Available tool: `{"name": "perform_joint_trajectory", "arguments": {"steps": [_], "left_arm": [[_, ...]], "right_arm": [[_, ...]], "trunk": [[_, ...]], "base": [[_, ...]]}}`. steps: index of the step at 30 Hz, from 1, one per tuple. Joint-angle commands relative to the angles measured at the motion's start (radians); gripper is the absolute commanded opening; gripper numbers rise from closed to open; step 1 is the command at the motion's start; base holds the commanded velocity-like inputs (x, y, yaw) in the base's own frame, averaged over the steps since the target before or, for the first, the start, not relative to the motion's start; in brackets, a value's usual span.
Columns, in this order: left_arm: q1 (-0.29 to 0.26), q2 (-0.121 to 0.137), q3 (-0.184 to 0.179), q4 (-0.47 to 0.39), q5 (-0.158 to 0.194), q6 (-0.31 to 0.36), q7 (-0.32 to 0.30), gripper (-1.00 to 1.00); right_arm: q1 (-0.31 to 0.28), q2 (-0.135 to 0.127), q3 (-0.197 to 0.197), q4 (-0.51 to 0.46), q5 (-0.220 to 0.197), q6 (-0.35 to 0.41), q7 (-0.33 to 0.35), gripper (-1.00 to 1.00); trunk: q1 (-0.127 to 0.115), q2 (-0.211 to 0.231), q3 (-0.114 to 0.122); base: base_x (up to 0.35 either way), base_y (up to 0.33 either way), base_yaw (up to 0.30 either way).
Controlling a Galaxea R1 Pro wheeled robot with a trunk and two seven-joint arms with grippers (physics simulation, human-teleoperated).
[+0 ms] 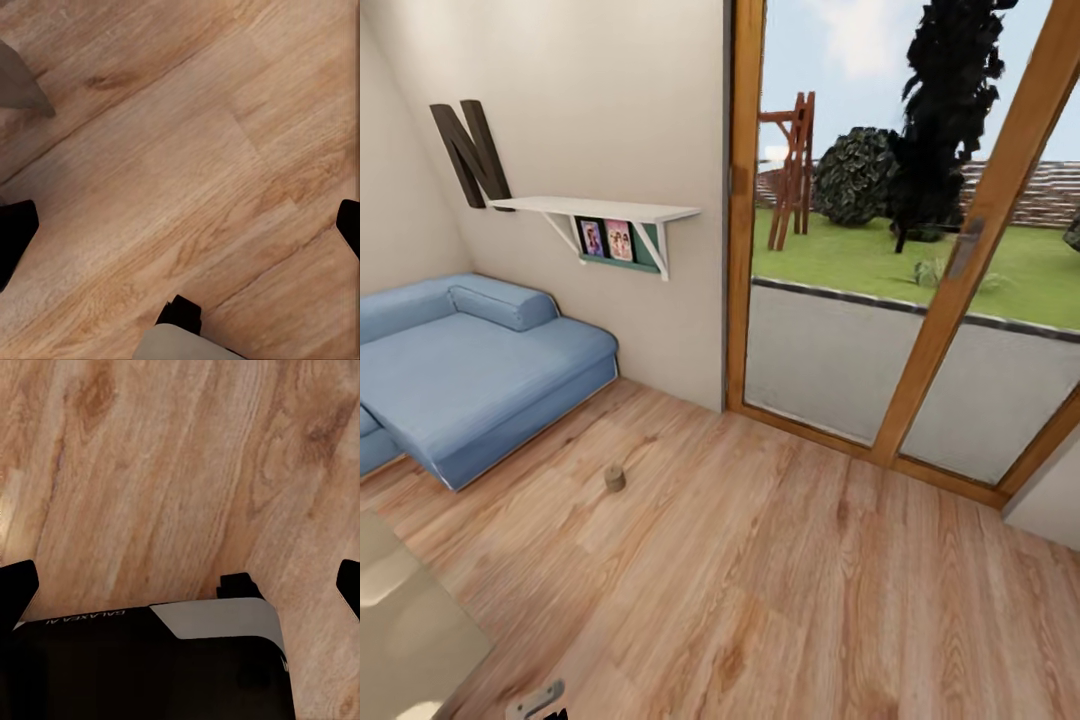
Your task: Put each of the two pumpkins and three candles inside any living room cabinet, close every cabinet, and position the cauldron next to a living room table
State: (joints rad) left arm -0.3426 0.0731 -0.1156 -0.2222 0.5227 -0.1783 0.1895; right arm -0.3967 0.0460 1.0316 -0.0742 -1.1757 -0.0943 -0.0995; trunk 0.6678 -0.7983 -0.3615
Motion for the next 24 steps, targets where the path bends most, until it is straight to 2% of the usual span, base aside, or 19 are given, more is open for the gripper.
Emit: {"name": "perform_joint_trajectory", "arguments": {"steps": [1,24], "left_arm": [[-0.001,0.001,-0.009,0.0,0.007,-0.002,0.005,1.0],[0.0,0.001,-0.008,0.0,0.007,-0.003,0.005,1.0]], "right_arm": [[0.0,0.0,0.008,-0.001,-0.008,-0.002,-0.005,1.0],[-0.001,0.0,0.008,-0.001,-0.008,-0.002,-0.004,1.0]], "trunk": [[0.001,-0.001,-0.001],[0.001,-0.001,-0.001]], "base": [[0.329,0.0,0.0],[0.329,0.0,0.0]]}}
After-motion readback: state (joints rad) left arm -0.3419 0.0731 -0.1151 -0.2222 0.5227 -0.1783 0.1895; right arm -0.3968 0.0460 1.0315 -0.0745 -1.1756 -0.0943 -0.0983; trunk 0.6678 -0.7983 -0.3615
